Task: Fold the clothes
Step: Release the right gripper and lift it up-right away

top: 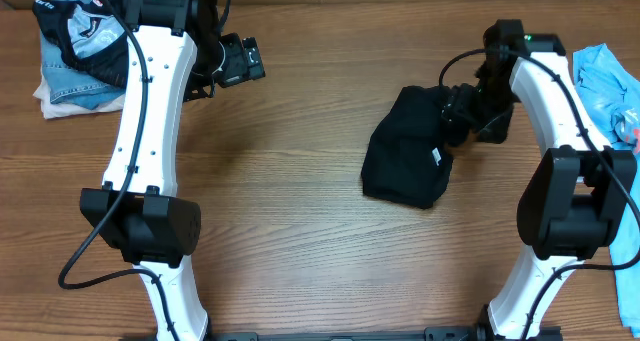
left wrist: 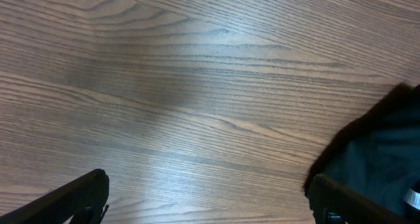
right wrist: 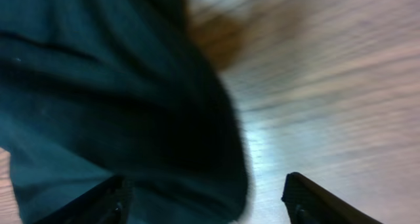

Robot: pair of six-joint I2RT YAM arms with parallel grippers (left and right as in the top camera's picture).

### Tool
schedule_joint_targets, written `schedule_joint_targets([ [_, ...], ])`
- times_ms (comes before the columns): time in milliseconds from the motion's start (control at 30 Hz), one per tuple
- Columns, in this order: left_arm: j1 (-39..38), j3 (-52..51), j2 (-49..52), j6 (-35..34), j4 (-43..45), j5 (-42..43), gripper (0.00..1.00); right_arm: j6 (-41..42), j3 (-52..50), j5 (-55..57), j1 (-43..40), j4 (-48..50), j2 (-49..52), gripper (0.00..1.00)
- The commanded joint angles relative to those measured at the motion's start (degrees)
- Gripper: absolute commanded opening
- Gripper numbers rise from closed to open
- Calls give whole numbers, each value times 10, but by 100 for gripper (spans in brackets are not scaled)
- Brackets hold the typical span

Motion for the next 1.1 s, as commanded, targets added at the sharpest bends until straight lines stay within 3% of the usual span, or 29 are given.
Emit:
schedule_joint_targets([
  [0,-3,-3,7,9,1,-4,100,-33,-43,-43,2,46,-4,68],
  [133,-3,-3,7,9,0,-5,100,-33,-52,-39,0,115,0,35],
  [300,-3,-3,7,12,0,-6,100,-33,-52,-22,0,198,-1,11],
  [400,-3,-3,7,14,0,-6,100,-33,-52,26,0,229,-1,8],
  [467,-3,-3,7,14,0,-6,100,-33,-52,64,0,239,0,13],
  [600,-3,-3,7,14,0,-6,100,-22,-52,132,0,242,0,38],
  [667,-3,-3,7,13,0,-6,100,0,-52,164,-1,237,0,45],
  [700,-3,-3,7,13,0,-6,100,0,-52,167,-2,233,0,55],
  [733,-3,-3,7,13,0,-6,100,5,-52,168,-2,229,0,71],
  [767,-3,-3,7,13,0,-6,100,16,-50,172,-2,222,0,74],
  [1067,-3,-3,7,14,0,-6,100,73,34,169,-2,80,-55,72],
])
